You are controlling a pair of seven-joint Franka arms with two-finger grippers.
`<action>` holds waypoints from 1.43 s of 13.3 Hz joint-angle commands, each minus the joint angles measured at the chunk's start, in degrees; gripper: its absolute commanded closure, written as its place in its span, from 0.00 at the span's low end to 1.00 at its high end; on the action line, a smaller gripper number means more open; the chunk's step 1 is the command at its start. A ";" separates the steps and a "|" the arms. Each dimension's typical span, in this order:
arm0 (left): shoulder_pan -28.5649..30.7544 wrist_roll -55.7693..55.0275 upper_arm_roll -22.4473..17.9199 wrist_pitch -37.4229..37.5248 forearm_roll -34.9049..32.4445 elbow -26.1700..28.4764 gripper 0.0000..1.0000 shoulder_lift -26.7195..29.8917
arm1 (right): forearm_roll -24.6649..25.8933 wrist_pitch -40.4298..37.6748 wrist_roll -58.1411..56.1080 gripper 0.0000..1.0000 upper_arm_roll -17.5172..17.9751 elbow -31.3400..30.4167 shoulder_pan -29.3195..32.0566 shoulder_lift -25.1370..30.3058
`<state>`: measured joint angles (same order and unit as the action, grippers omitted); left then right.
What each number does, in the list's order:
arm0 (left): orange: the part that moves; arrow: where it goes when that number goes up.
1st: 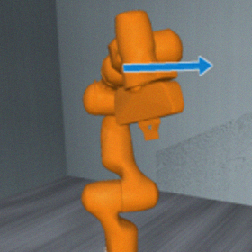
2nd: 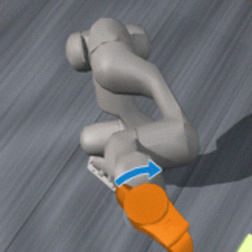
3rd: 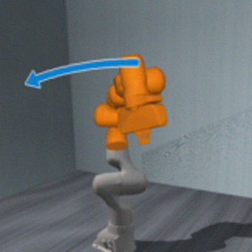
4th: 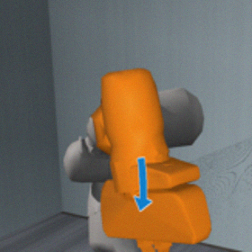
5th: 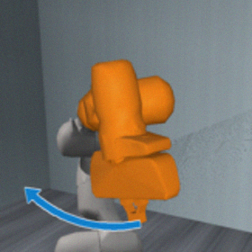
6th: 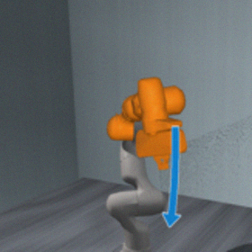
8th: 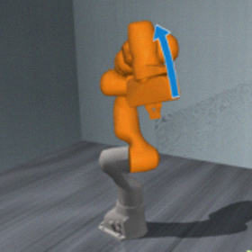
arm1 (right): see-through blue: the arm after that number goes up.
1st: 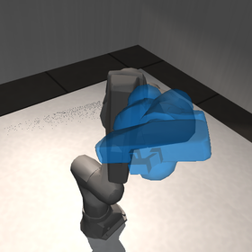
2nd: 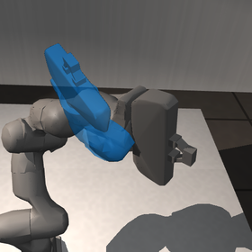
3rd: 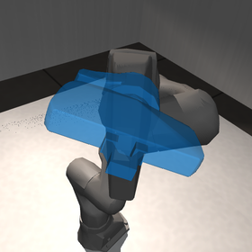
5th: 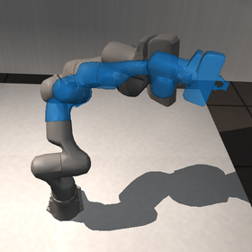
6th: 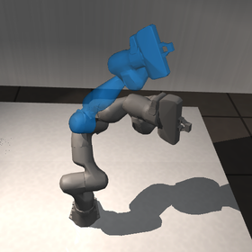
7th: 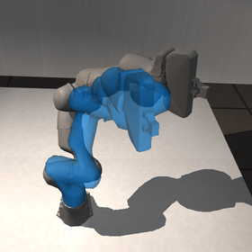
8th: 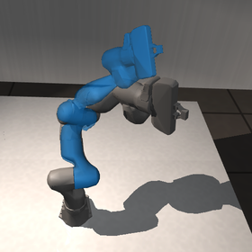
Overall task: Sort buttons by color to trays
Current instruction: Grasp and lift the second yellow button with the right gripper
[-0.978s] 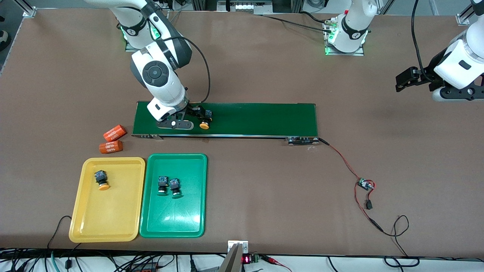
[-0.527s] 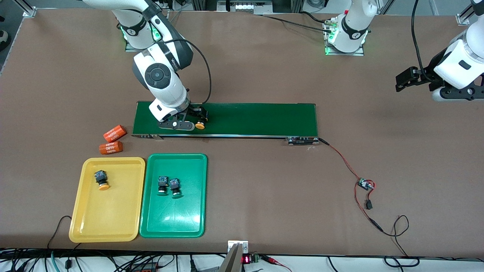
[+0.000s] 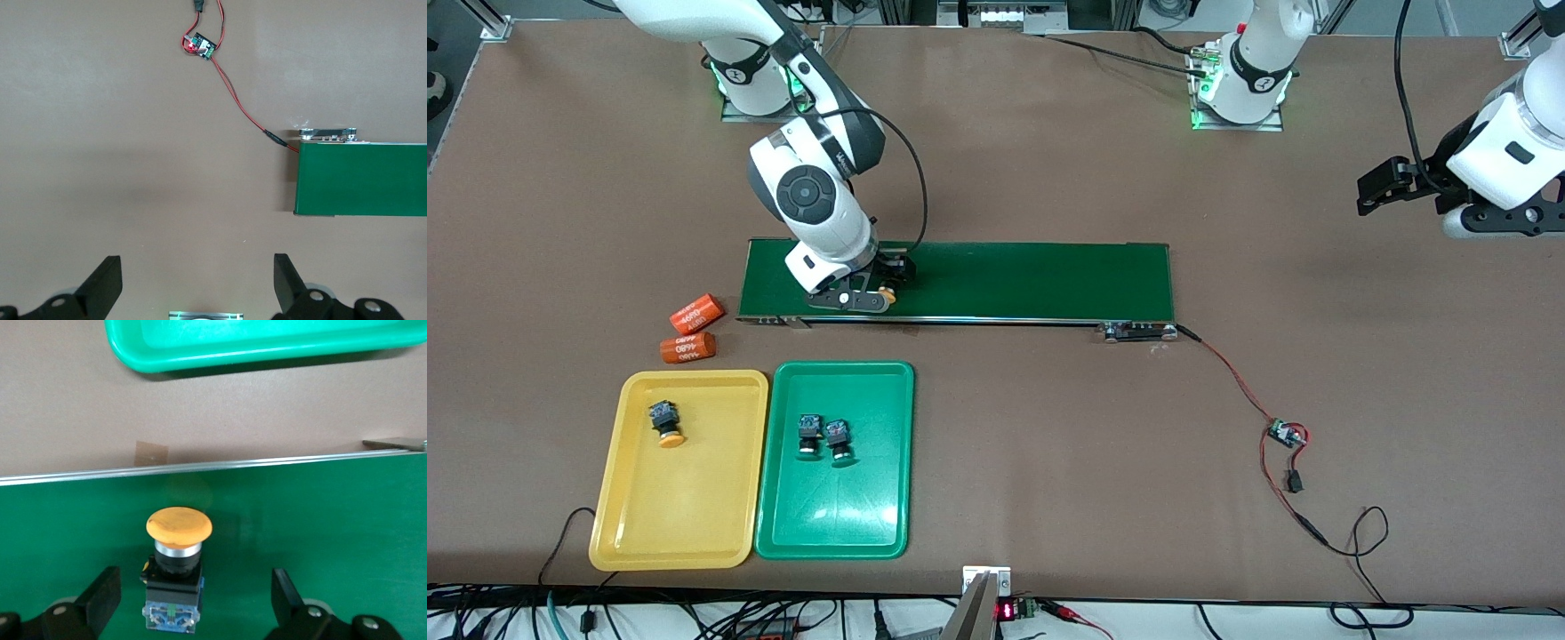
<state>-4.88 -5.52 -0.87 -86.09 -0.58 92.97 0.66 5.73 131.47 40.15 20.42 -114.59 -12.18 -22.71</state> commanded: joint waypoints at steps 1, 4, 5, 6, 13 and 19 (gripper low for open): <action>-0.04 -0.37 -0.01 1.27 -1.00 -1.04 0.00 0.13 | 0.95 0.63 1.33 0.00 0.67 -0.02 0.05 -0.75; -0.04 -0.37 -0.01 1.27 -1.00 -1.04 0.00 0.13 | 1.04 0.63 1.25 0.05 0.67 -0.02 0.22 -1.28; -0.04 -0.37 -0.01 1.27 -1.00 -1.04 0.00 0.13 | 1.48 0.63 1.07 0.12 0.58 -0.02 0.22 -1.72; -0.04 -0.37 -0.01 1.27 -1.00 -1.04 0.00 0.13 | 2.35 0.63 0.98 0.20 0.58 -0.02 0.40 -1.72; -0.04 -0.37 -0.01 1.27 -1.00 -1.04 0.00 0.13 | 2.53 -0.42 -1.38 0.78 0.58 0.94 2.33 -0.41; -0.04 -0.37 -0.01 1.36 -1.00 -1.04 0.00 0.13 | 2.10 -16.85 -13.76 0.81 0.06 14.73 8.39 1.45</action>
<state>-4.87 -5.52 -0.87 -86.04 -0.58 92.97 0.66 7.96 118.63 30.70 20.12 -104.58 -6.10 -21.03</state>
